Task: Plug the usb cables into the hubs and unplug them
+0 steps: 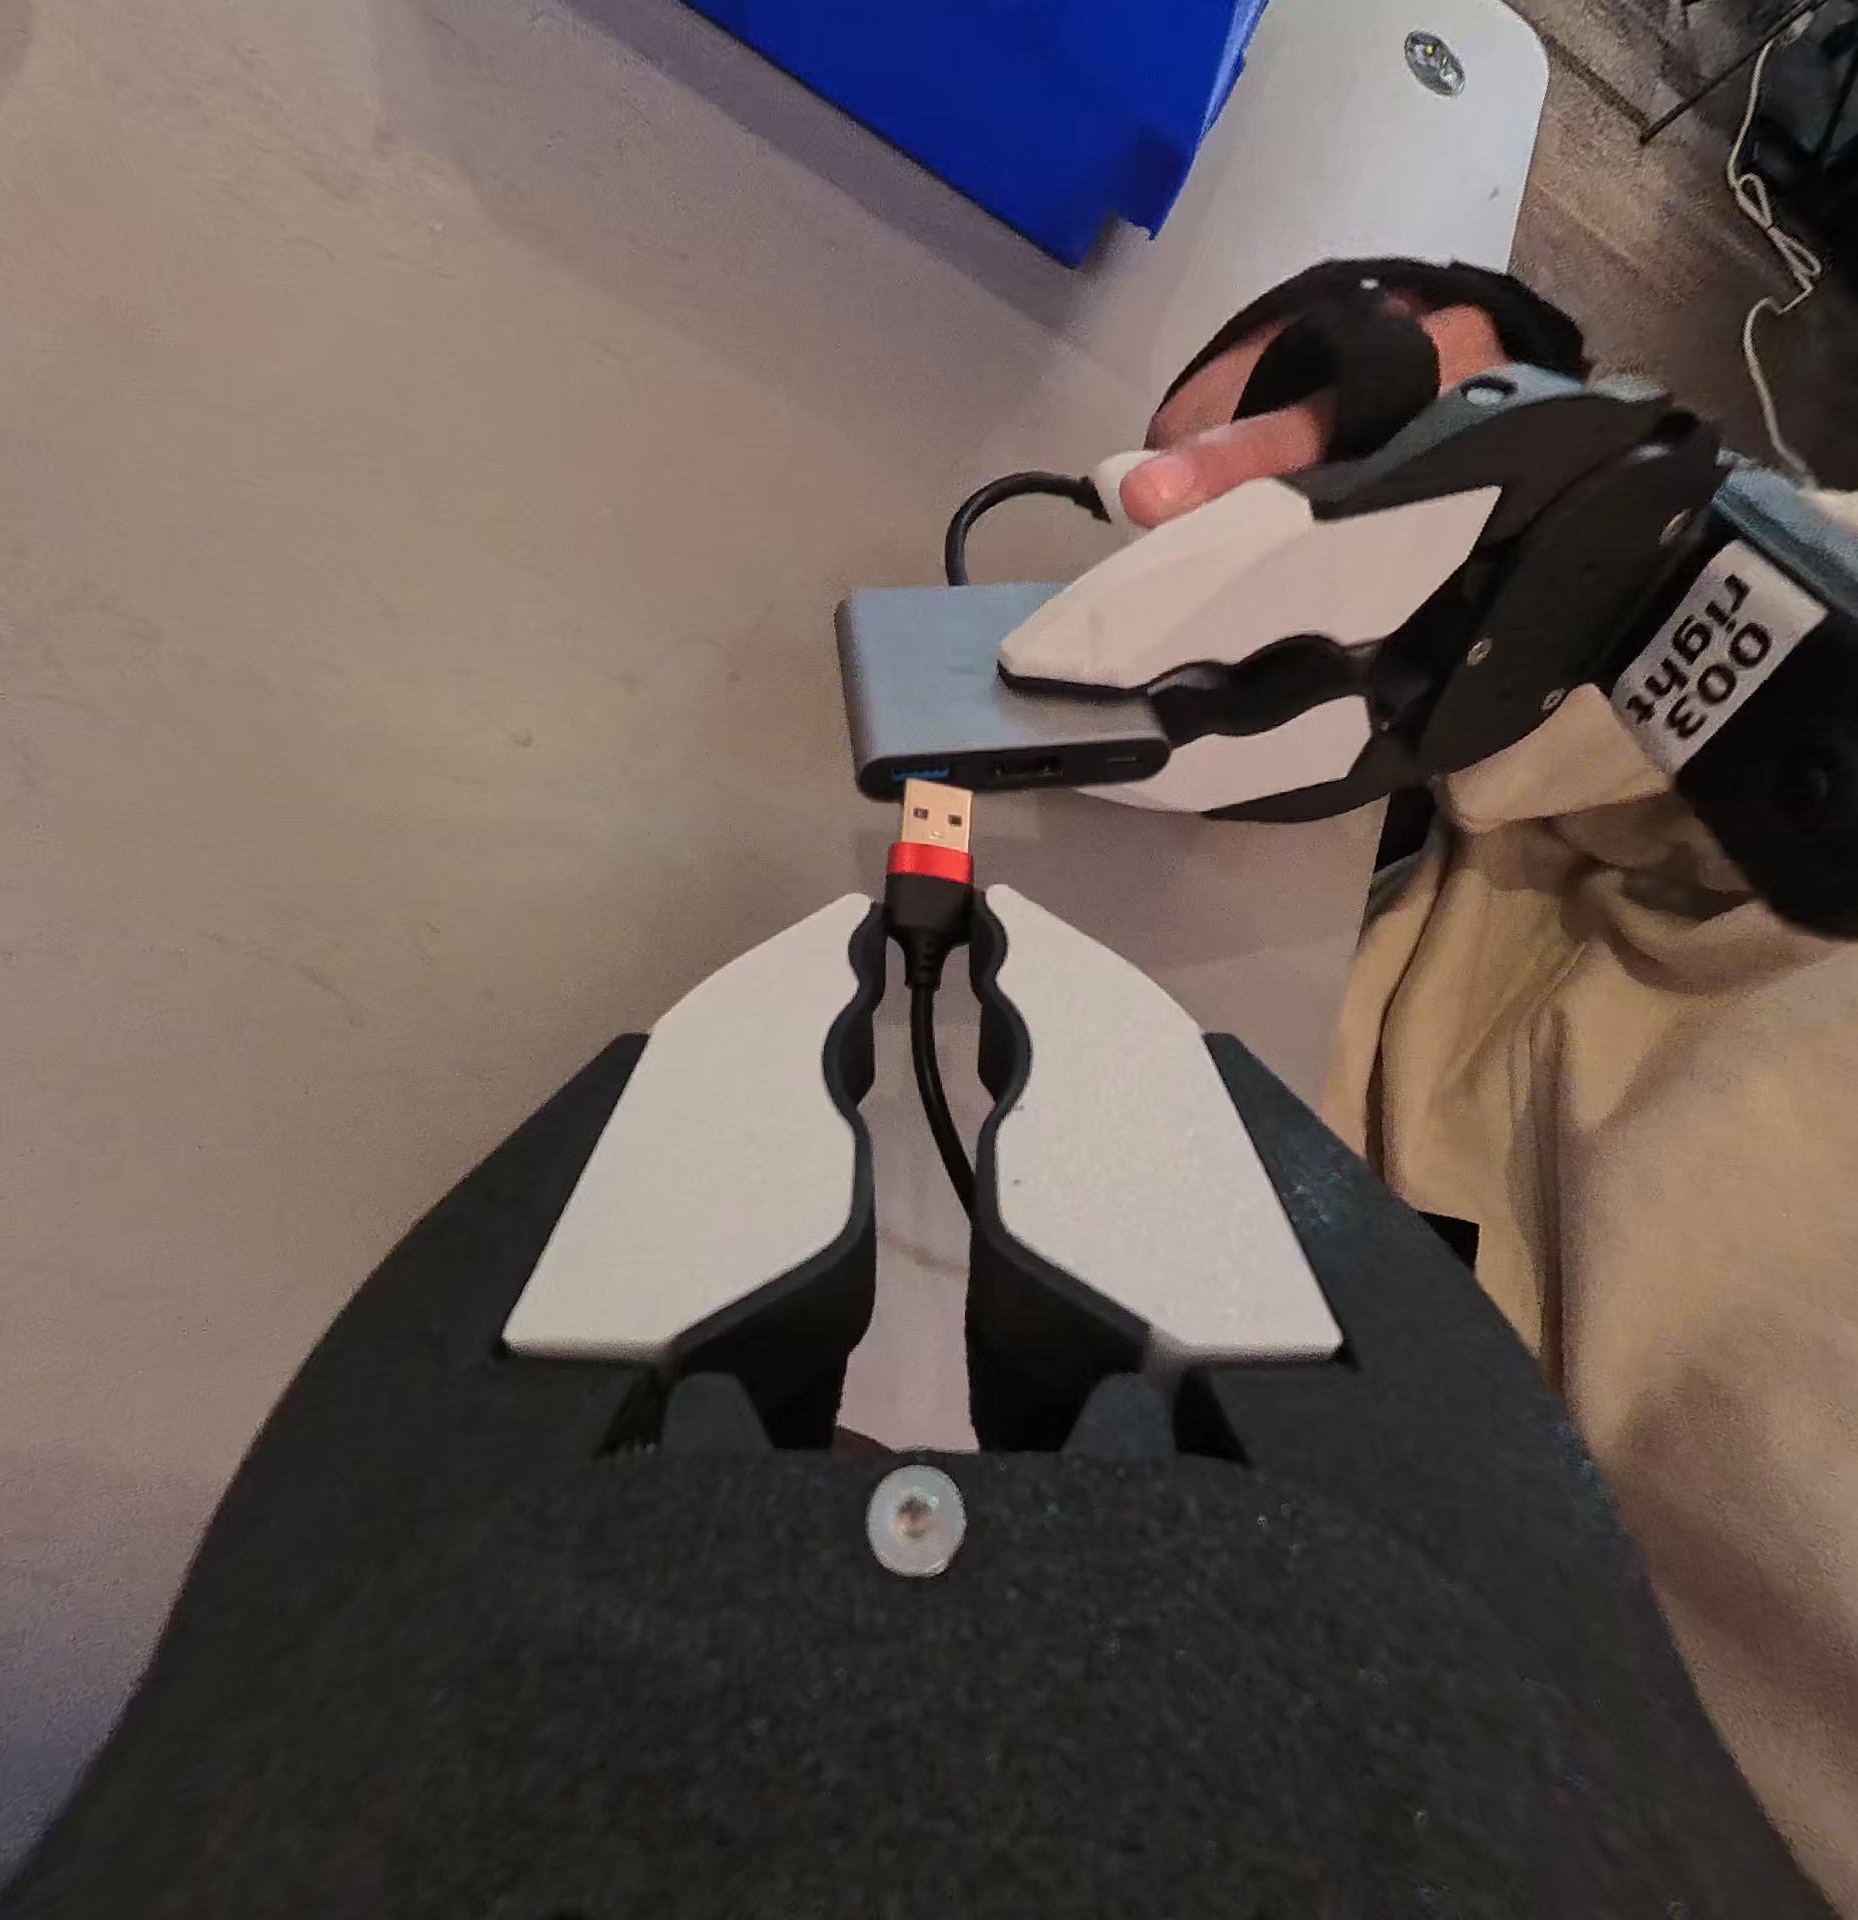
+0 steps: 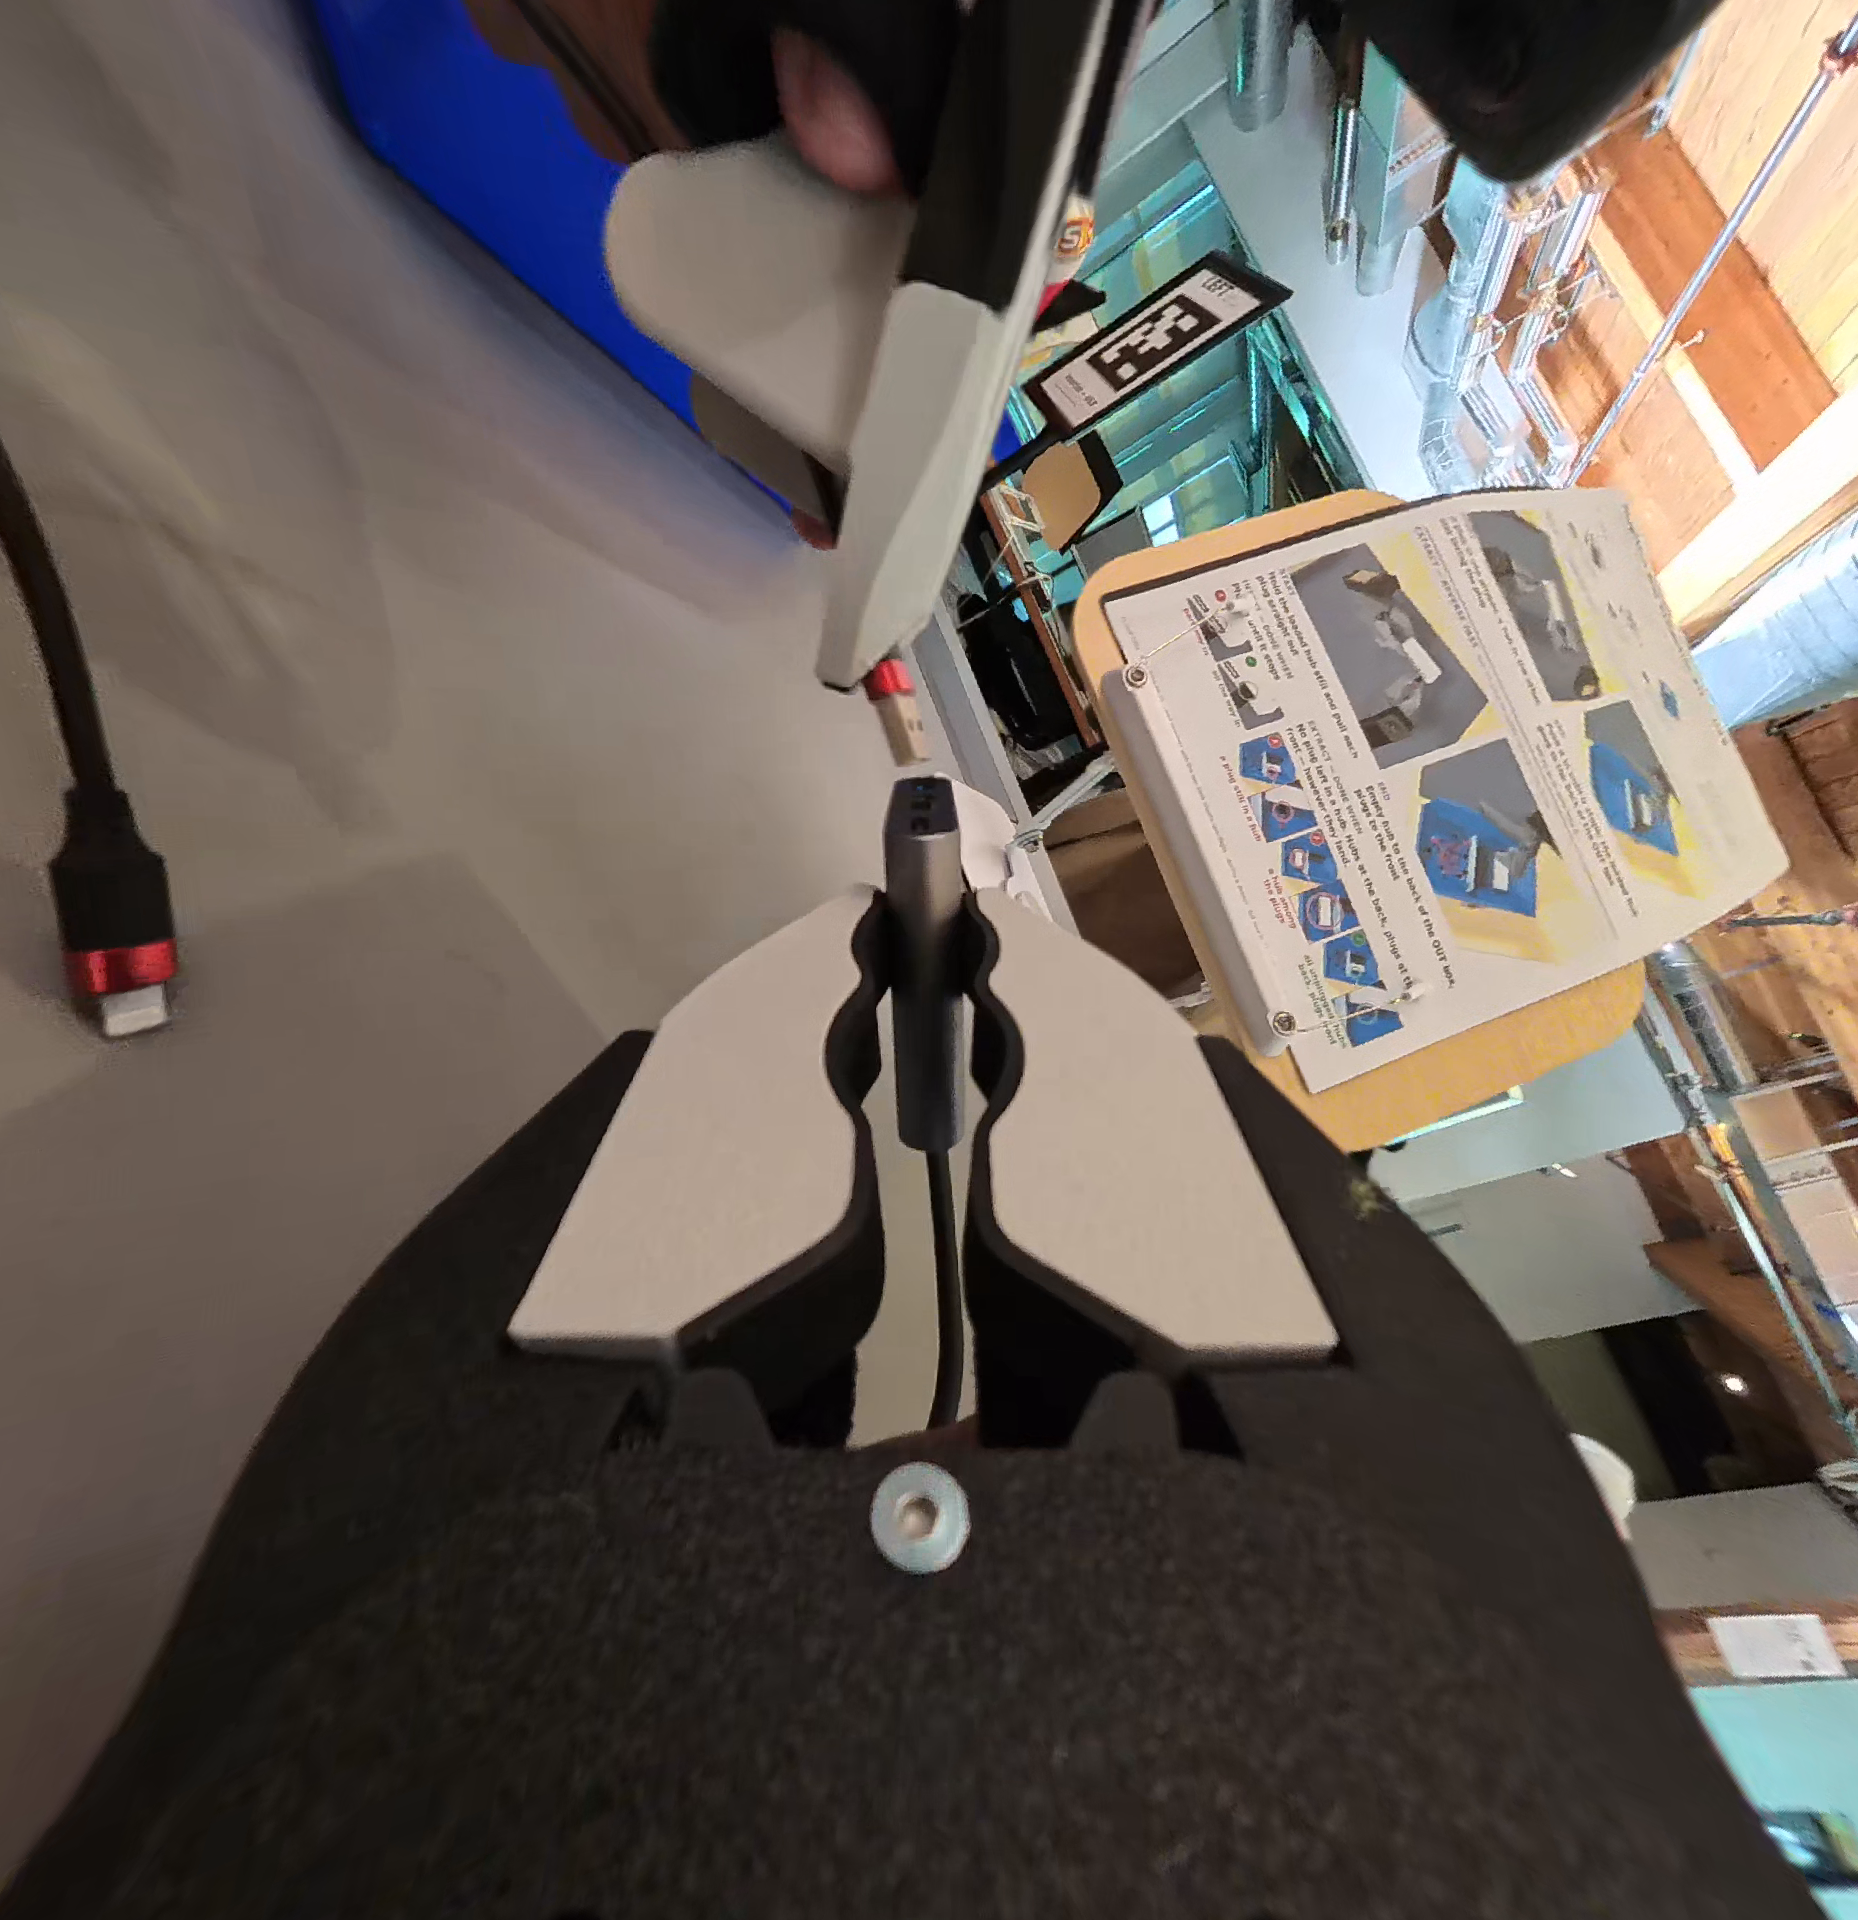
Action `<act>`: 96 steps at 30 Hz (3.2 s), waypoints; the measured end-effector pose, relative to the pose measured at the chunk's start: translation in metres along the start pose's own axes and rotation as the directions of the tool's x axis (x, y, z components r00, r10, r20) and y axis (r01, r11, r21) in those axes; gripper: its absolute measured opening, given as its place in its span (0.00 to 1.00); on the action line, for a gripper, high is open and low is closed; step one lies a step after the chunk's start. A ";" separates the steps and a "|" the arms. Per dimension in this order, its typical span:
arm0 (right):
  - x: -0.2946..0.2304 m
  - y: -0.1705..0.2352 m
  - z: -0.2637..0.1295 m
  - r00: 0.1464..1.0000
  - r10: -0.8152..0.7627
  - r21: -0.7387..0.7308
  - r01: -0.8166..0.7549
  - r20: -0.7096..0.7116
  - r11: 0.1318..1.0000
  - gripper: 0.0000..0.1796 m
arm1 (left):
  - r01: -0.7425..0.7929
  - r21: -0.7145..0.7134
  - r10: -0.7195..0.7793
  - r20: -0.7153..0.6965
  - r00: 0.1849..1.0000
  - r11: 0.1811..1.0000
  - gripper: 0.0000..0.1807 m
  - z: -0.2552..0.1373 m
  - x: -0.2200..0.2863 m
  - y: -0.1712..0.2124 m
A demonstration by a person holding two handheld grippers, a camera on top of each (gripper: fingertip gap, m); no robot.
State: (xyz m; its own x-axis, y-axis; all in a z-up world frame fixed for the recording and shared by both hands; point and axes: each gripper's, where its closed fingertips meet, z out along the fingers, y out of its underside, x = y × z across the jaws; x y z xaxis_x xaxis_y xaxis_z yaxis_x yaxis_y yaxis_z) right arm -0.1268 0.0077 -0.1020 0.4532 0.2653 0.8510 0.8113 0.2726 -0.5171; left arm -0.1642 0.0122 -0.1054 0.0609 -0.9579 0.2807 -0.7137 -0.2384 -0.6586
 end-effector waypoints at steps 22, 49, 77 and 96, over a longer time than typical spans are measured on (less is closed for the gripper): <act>-0.010 0.000 0.001 0.955 -0.290 -0.055 0.287 -0.068 0.956 0.07 | 0.183 -0.149 -0.194 -0.063 0.979 0.972 0.08 0.010 0.000 0.015; -0.022 0.015 0.005 0.994 -0.067 -0.082 0.074 0.081 0.994 0.07 | -0.315 -0.166 0.351 0.291 0.890 0.935 0.22 -0.003 -0.030 0.055; -0.024 0.017 0.005 0.995 -0.040 -0.080 0.048 0.096 0.996 0.07 | -0.189 -0.035 0.193 0.145 0.970 0.981 0.01 -0.003 -0.014 0.049; -0.032 0.014 0.006 0.974 -0.214 -0.096 0.220 0.069 0.971 0.07 | -0.203 -0.175 0.226 0.126 0.966 0.964 0.01 0.007 -0.016 0.042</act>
State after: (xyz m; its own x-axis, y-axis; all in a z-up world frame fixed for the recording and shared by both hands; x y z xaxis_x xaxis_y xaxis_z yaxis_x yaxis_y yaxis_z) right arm -0.1319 0.0086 -0.1372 0.2421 0.2642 0.9336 0.9229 0.2343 -0.3057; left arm -0.1908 0.0166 -0.1423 -0.0146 -0.9993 0.0343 -0.8220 -0.0075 -0.5695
